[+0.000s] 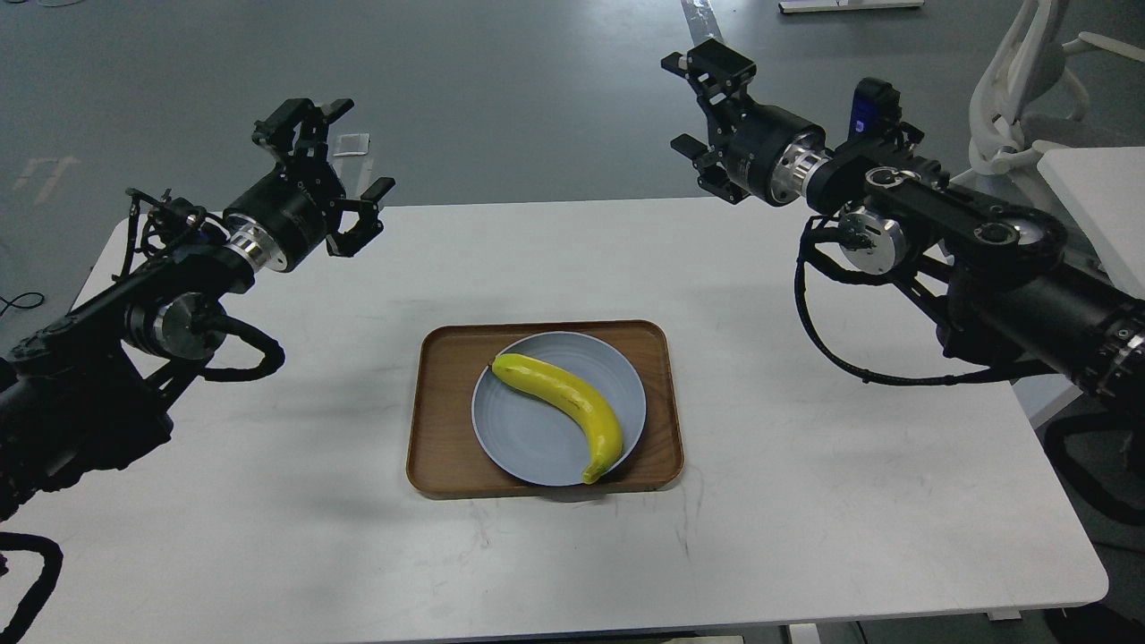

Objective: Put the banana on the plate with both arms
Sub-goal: 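Release the banana onto the plate and raise the right gripper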

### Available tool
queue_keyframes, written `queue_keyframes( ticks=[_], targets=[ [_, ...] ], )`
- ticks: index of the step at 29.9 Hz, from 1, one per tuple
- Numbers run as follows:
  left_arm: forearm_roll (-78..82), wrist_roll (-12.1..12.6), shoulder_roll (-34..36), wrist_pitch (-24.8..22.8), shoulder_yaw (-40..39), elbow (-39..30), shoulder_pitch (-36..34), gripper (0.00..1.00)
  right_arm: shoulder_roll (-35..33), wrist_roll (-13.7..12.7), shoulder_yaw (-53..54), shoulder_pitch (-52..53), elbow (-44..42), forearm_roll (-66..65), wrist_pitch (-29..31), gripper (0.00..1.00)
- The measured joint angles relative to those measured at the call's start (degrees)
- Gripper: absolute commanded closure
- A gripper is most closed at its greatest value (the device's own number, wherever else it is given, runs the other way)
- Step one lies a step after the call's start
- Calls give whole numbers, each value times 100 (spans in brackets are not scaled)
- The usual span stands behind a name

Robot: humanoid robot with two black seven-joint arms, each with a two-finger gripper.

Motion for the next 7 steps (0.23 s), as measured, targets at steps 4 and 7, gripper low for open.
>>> queue_keyframes(
  ticks=[4,7],
  targets=[
    [-3,-44,-59,-13,-119,-5,166,2,36,-113,712,-526,10,341,-289,0],
    [-3,-48,-67,-24,-139,-9,239,2,83,-112,917,-730,18,368,-376,0]
  ],
)
